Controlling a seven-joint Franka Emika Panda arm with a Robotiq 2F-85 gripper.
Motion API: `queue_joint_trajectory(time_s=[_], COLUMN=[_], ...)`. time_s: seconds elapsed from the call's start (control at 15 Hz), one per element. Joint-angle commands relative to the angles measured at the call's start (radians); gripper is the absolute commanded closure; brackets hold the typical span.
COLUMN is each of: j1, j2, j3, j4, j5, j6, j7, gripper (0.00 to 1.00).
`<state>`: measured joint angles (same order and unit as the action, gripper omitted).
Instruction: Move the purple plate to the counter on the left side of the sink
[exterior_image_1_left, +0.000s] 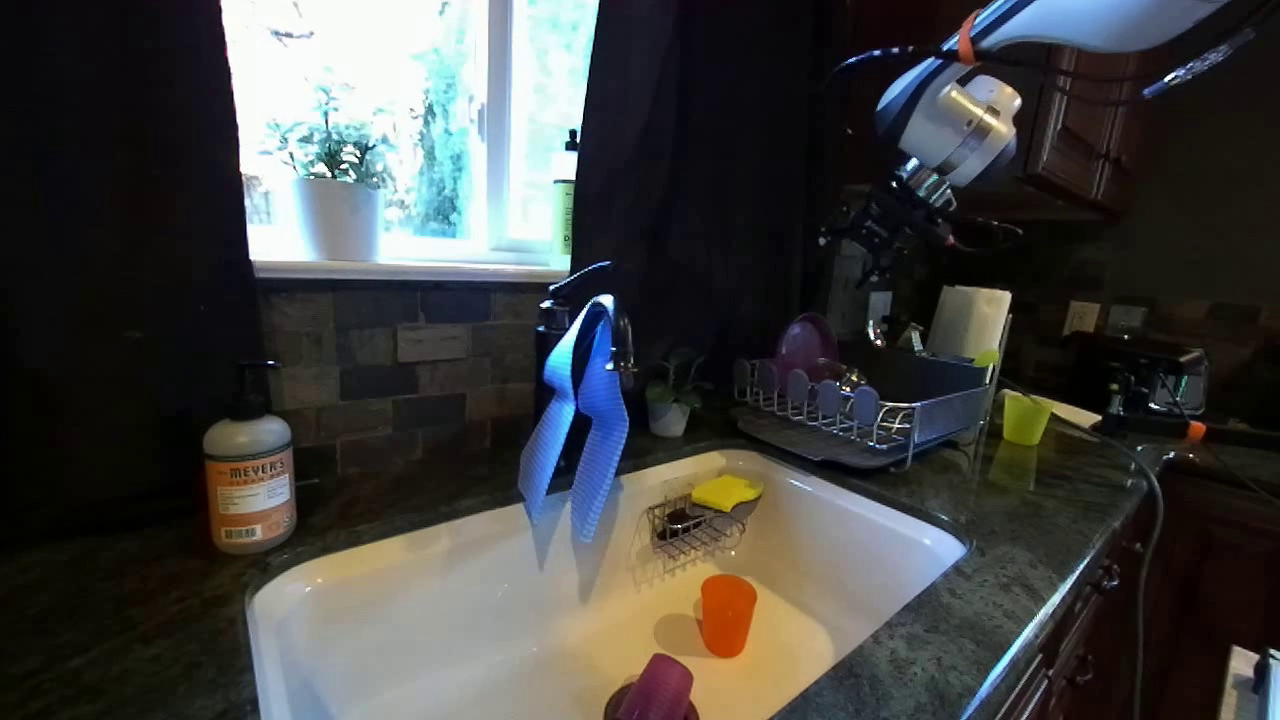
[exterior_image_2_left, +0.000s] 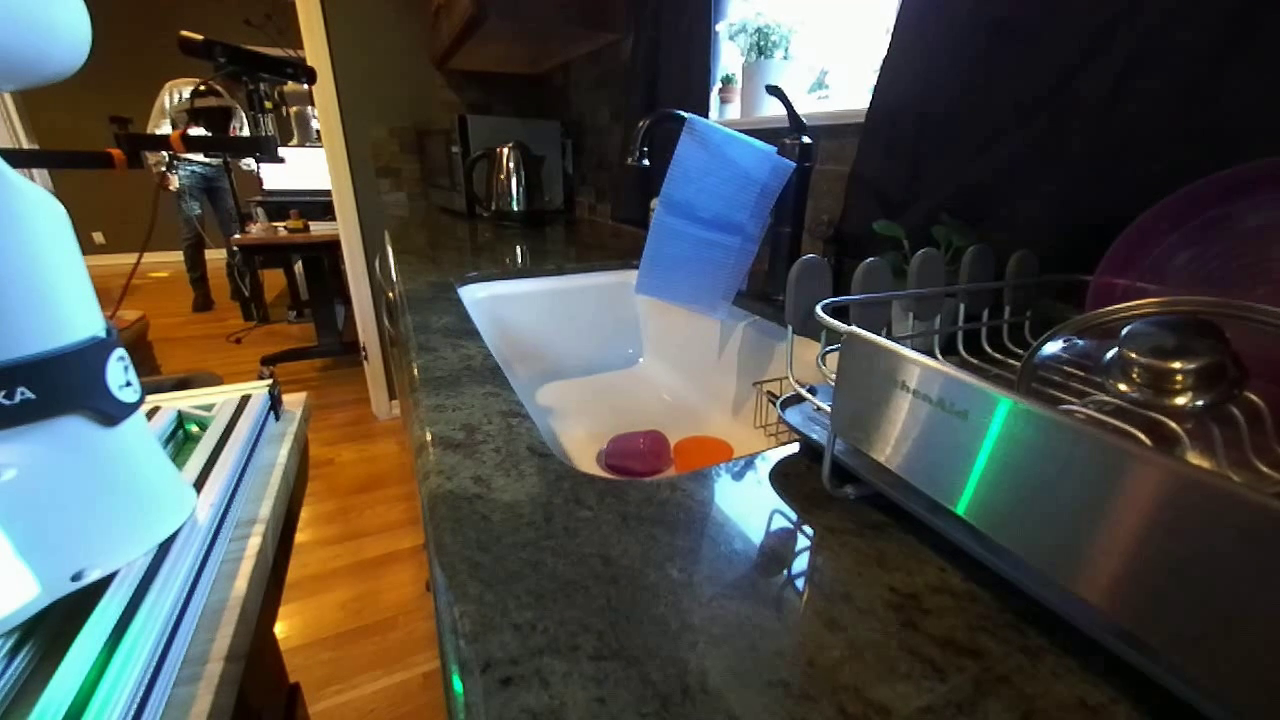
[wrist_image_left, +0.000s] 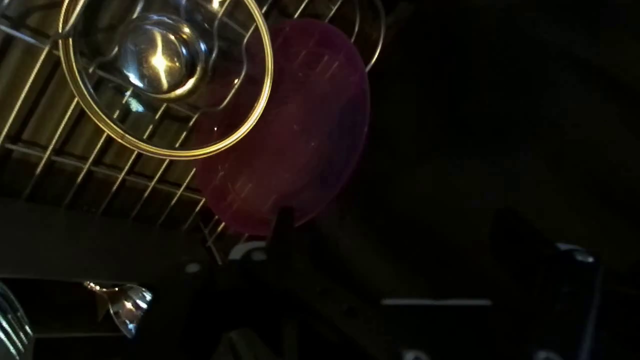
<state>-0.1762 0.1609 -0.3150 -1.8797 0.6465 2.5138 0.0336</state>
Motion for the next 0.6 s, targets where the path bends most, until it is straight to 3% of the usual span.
queue_joint_trajectory(time_s=[0.0, 0.53], j1=[-0.051, -0.092], j2=[0.134, 0.254], j3=[0.042, 0.088], j4=[0.132, 0.249], j5=[0.010, 0.000], j6=[-0.014, -0.038], j7=[0.197, 0.391], gripper=[0.00, 0.00])
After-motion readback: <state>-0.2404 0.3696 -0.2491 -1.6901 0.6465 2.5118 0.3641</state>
